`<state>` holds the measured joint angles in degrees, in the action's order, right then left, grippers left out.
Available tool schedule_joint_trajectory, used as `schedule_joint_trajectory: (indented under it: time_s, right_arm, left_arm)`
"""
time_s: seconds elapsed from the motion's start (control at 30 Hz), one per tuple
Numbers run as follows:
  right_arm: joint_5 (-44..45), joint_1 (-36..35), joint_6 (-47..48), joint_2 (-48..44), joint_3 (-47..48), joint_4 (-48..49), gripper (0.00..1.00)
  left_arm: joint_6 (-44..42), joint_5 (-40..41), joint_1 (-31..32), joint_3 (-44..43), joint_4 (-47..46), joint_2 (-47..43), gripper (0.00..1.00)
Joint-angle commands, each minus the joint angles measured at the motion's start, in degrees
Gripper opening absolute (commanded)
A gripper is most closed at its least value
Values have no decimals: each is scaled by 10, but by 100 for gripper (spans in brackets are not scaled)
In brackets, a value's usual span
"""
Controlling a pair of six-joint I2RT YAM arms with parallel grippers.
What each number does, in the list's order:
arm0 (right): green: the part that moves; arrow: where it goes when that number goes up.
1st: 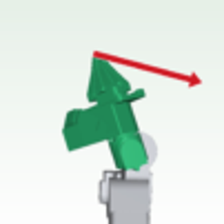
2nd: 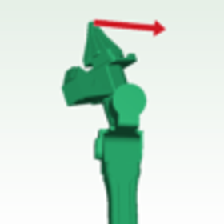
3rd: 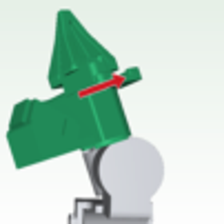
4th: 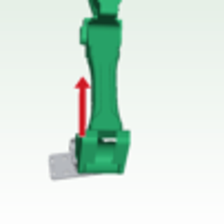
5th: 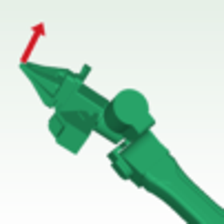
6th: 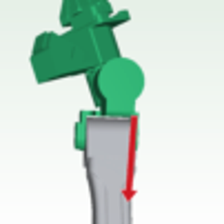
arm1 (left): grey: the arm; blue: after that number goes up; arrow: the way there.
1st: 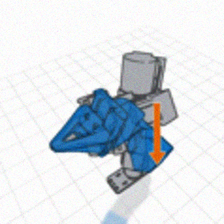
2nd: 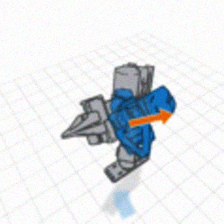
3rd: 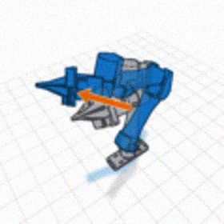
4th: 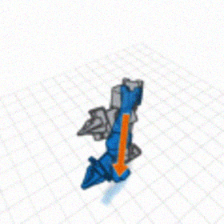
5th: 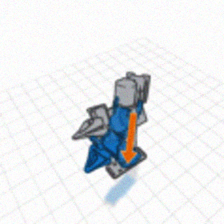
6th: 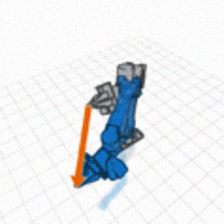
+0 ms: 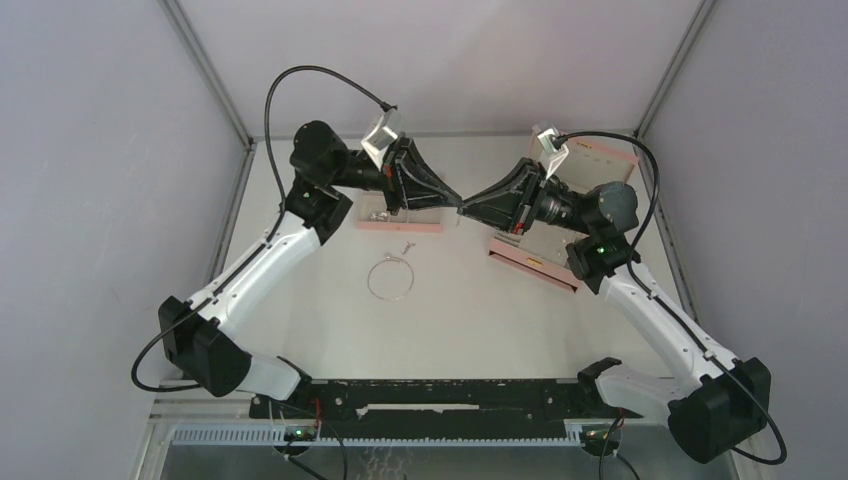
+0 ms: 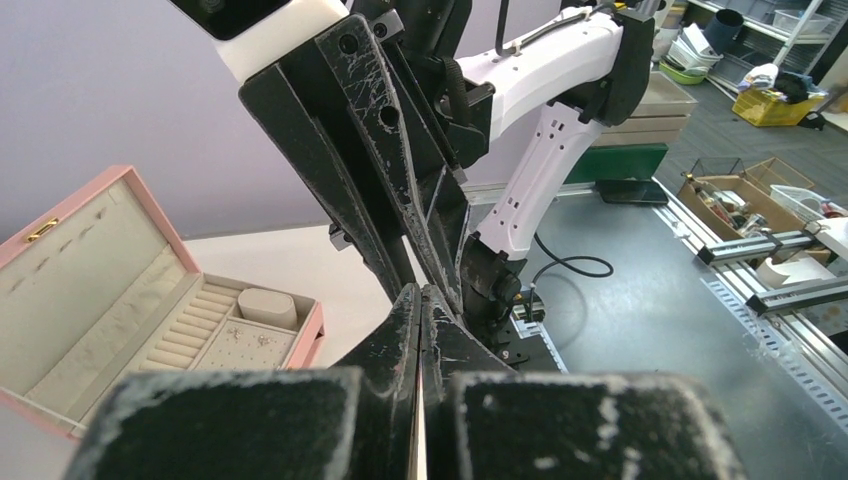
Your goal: Organize the mixed jewelry
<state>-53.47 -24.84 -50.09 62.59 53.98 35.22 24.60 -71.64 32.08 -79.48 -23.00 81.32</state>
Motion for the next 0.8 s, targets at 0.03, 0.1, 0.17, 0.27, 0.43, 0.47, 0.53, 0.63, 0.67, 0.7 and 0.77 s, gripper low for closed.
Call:
schedule_joint_trajectory:
  time_s: [0.03, 0.1, 0.17, 0.27, 0.43, 0.47, 0.53, 0.63, 0.67, 0.7, 0.77]
  right_arm:
    - [-3, -3, -1, -5, 25, 25, 19]
    - [-4, -3, 0, -4, 25, 25, 11]
    - [-4, -3, -1, -3, 25, 26, 0]
    - [-4, -3, -3, -5, 25, 25, 0]
    - [3, -3, 8, -15, 25, 8, 0]
    - [4, -3, 13, -18, 25, 2, 0]
    - [7, -3, 23, -23, 25, -12, 0]
    - [15, -3, 47, -32, 25, -45, 0]
    - [17, -3, 56, -35, 25, -59, 0]
    - [18, -2, 63, -39, 25, -73, 0]
    - [20, 0, 80, -46, 25, -103, 0]
  left_arm:
    - [8, -4, -3, 6, -20, -14, 0]
    - [8, -5, -3, 7, -21, -13, 0]
    - [8, -4, -3, 6, -22, -12, 0]
    - [10, -2, -3, 7, -22, -13, 0]
    - [16, 2, -3, 6, -23, -8, 6]
    - [19, 5, -3, 5, -23, -7, 10]
    - [25, 11, -4, 4, -23, -5, 19]
    - [33, 24, -7, 3, -24, -4, 30]
    - [35, 27, -8, 3, -24, -4, 37]
    - [36, 33, -9, 4, -24, -4, 42]
    - [39, 37, -11, 4, -24, -6, 50]
